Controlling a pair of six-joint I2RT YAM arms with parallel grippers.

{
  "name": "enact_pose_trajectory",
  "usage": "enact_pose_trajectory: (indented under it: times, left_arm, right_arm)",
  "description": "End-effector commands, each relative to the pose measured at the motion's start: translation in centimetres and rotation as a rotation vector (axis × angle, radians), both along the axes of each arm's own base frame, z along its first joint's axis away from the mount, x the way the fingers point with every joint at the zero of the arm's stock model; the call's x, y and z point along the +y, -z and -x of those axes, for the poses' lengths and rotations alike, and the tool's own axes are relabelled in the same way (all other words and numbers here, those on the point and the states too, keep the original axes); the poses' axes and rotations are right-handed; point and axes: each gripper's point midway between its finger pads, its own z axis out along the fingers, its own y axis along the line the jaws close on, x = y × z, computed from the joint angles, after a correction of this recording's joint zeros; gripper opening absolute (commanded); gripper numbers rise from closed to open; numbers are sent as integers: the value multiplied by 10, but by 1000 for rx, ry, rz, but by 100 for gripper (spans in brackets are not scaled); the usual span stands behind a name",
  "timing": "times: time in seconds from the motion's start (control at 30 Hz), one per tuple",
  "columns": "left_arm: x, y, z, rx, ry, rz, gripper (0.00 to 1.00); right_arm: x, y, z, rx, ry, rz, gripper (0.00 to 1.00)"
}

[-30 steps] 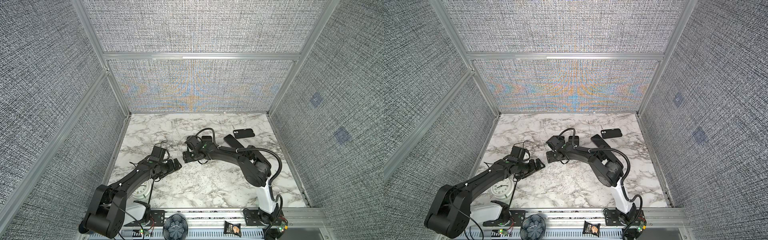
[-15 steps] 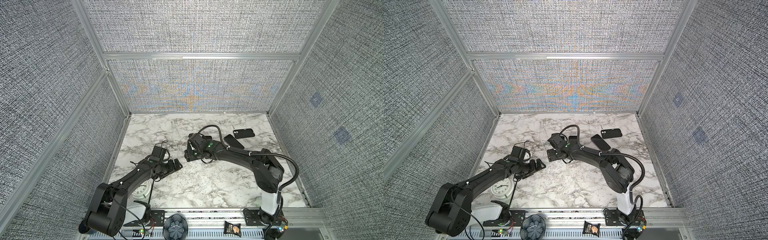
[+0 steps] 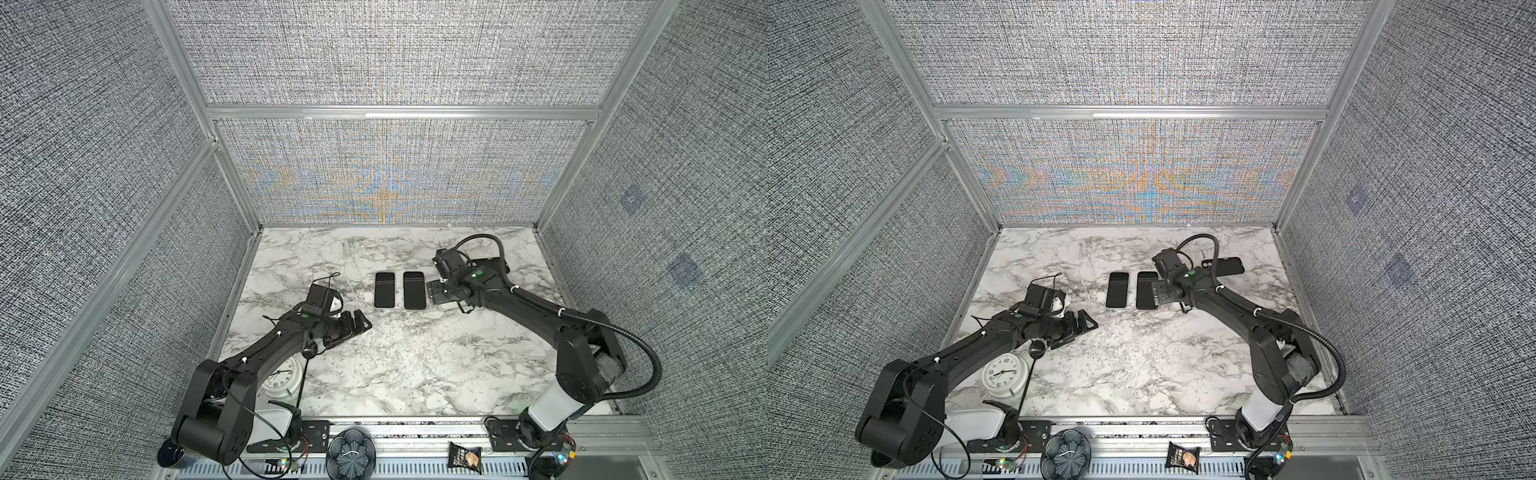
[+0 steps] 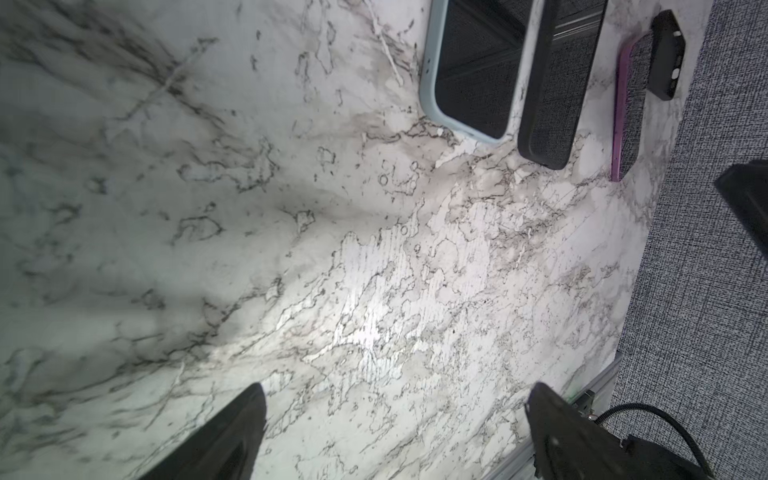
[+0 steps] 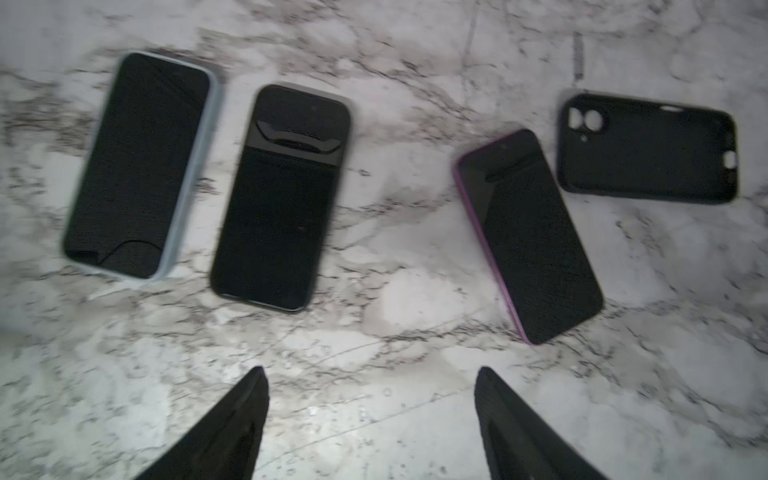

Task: Put the phone into the phone case

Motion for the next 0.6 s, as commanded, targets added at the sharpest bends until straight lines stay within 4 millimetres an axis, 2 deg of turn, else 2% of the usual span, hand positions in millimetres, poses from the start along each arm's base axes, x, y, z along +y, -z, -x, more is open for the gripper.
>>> enact_pose_trajectory:
  times: [0.0, 0.1, 0.3, 0.43, 0.57]
  left_arm:
    - [-5, -6, -4, -21, 27, 16, 98]
    - [-7, -8, -7, -18, 35, 17, 99]
    - [-12, -6, -11, 0, 57, 23, 98]
    - [-15, -4, -14, 11, 66, 27, 98]
    - [-17, -4, -17, 15, 69, 25, 98]
  right_arm:
    - [-27, 12, -10, 43, 16, 47, 85]
    - [-48, 25, -24, 79, 42, 52, 89]
    - [-74, 54, -41, 180, 14, 62, 94]
    - [-83, 71, -49, 244, -14, 28, 94]
    - [-82, 78, -56, 268, -41, 22, 95]
